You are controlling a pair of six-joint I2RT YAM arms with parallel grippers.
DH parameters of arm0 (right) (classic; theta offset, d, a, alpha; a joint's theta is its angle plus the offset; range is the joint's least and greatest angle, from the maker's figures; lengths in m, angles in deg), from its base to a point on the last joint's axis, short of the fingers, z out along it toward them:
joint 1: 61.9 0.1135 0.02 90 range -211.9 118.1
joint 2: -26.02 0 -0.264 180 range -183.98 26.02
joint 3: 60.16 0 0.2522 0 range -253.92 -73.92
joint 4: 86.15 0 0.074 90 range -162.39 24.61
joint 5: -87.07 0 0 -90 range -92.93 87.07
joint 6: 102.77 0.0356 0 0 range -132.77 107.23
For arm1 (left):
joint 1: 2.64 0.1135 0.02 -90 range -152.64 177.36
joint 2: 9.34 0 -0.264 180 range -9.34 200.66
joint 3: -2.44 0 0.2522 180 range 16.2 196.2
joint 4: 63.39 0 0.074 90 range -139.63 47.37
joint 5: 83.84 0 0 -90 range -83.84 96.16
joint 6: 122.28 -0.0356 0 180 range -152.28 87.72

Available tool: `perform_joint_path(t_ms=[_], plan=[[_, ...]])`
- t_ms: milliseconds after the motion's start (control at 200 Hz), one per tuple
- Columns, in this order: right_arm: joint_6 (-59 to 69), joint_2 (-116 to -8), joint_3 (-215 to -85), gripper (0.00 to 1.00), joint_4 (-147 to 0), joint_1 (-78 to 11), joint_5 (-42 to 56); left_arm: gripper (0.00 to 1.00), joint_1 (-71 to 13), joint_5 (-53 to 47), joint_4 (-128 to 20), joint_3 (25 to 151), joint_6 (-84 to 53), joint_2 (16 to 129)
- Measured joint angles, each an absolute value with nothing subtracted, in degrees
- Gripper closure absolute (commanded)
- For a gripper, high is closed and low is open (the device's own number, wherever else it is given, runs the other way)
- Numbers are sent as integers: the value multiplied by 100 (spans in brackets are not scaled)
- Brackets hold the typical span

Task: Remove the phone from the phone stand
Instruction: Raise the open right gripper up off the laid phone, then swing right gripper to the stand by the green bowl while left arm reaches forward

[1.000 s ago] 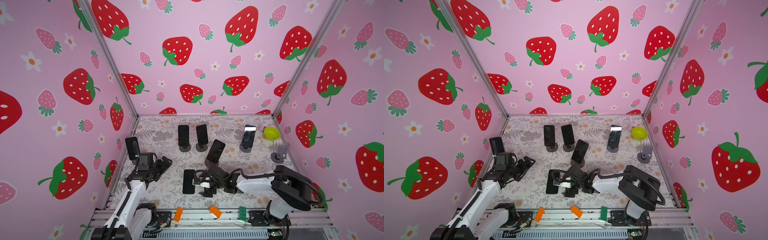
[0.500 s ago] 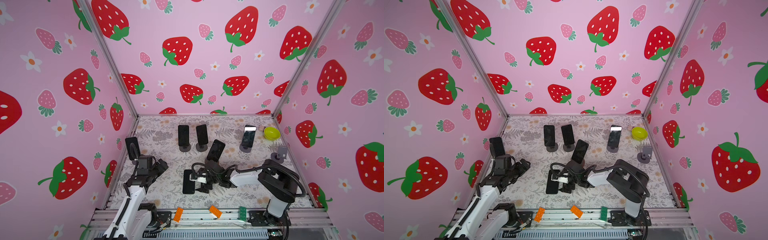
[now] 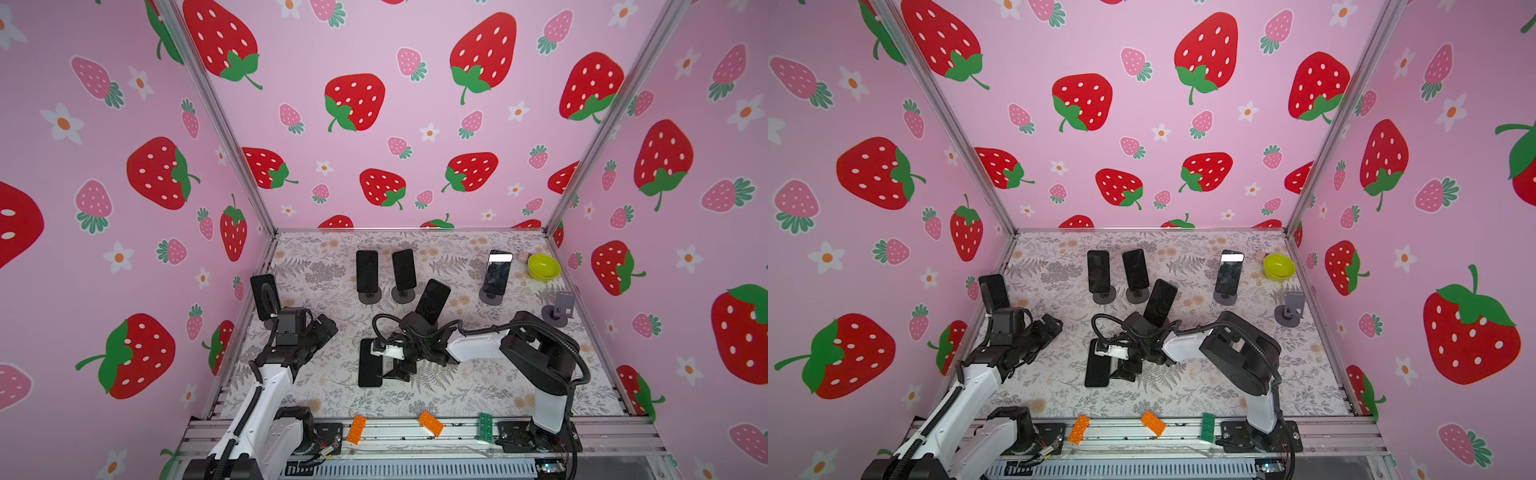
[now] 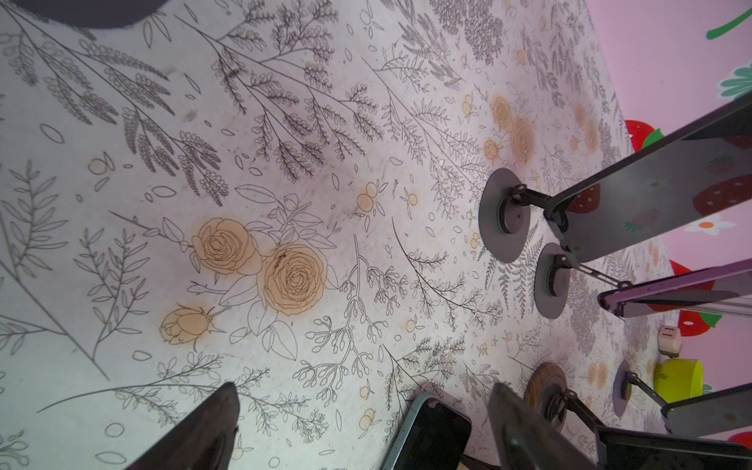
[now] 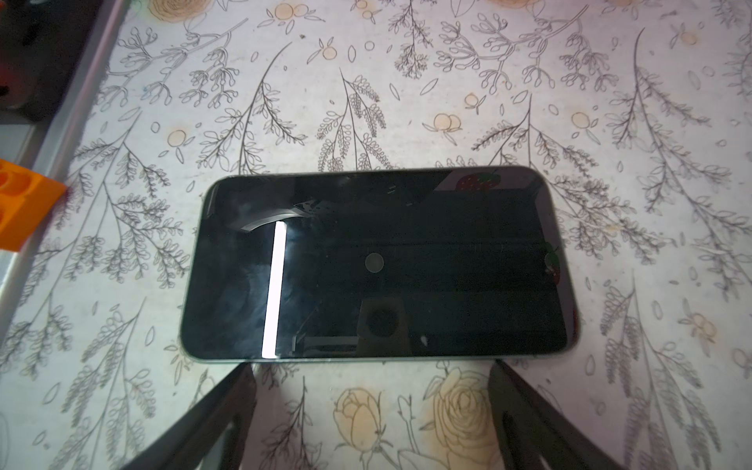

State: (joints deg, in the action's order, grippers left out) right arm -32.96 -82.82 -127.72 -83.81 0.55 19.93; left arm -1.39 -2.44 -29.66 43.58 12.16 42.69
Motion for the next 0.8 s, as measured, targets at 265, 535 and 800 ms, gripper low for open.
perform_joint_path(t_ms=[265, 535, 800], plan=[[-2990, -7571, -12377, 7, -8212, 42, 1931, 3, -141, -487, -3447, 4629, 1210, 4562], [-2826, -5113, -12077, 0, -8862, 1, 631, 2, -392, -515, -3633, 5455, 1291, 4422], [-2325, -4210, -11937, 0, -9489, -563, -1004, 1, -1953, 534, -3176, 6788, 700, 4420]])
